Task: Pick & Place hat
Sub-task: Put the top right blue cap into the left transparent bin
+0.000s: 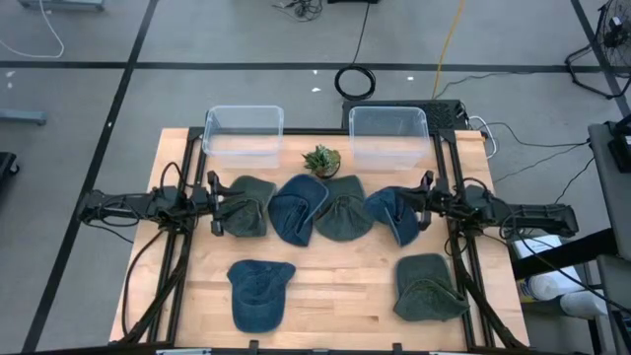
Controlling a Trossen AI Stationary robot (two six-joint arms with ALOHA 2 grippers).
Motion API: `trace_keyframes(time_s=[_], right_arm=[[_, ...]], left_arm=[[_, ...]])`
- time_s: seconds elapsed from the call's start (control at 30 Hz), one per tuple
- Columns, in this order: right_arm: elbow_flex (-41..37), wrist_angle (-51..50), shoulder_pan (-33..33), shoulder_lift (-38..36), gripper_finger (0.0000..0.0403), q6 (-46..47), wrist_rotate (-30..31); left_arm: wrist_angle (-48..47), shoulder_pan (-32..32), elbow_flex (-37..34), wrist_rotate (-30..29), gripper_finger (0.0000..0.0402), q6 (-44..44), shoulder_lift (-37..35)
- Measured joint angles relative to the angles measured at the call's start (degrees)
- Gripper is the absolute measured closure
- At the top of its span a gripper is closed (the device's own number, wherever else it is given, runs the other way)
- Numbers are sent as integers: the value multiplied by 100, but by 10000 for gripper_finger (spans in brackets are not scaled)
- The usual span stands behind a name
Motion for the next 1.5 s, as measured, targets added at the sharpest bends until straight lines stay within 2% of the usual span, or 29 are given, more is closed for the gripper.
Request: trace_keyframes(time_s=[0.13,0.43,0.77,1.17,1.37,1.5], right_arm=[[404,-35,0,343,389,3,-10],[1187,112,0,907,328,0,-25],[2198,-165,2,1558,269,-30,-107],[3698,-1093,4,2273,198,-236,-1371],[4433,-1320,7,2694,191,-231,-2482],[4950,-1599,7,3042,197,-228,-3006]], left_arm=[[2,0,0,1,215,-2,0],[7,-2,-2,2,215,-1,0],[26,-1,-2,2,215,-1,1],[33,-2,-2,2,215,-1,1],[37,-1,-2,0,215,0,2],[39,-2,-2,2,215,0,2]])
